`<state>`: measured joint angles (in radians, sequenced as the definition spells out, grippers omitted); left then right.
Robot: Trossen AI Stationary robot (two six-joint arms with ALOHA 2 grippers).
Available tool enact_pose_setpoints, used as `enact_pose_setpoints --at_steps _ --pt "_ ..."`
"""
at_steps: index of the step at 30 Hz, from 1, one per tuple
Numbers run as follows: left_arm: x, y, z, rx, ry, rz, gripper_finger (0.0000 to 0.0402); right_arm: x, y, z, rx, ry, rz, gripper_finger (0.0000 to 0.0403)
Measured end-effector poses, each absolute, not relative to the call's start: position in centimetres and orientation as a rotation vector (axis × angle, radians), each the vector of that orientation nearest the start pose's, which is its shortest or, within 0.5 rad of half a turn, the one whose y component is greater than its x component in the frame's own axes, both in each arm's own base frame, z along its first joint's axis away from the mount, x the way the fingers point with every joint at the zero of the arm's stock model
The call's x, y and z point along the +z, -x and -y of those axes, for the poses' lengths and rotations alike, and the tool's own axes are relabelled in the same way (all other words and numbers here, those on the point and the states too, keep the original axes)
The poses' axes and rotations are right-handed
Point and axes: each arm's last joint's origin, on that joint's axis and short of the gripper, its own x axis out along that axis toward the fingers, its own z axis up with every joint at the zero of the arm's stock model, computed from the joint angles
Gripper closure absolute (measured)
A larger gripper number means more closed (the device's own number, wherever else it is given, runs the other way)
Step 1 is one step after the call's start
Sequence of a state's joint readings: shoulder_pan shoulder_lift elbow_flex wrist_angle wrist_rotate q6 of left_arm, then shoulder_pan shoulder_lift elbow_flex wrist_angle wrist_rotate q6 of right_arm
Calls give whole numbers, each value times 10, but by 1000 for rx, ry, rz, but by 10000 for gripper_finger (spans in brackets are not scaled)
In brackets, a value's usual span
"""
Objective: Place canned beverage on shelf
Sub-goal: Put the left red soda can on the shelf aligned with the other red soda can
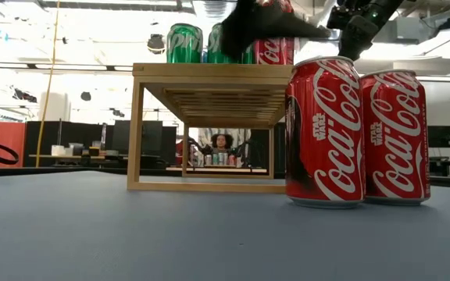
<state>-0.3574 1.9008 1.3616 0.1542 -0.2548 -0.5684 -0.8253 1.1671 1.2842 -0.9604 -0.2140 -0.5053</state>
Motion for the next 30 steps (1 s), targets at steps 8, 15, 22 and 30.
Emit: enact_pose_setpoints --at_steps 8,15,22,30 --pt "279 -399 168 222 163 -505 119 360 -147 142 -164 -82 -828 339" --pt "318 -387 187 300 148 -474 137 376 -133 91 104 -166 -716 339" --pt "314 -380 202 356 295 -440 139 392 -121 37 130 -52 -692 339" --pt "283 -381 218 393 201 -505 139 353 -126 1 71 -129 -630 340"
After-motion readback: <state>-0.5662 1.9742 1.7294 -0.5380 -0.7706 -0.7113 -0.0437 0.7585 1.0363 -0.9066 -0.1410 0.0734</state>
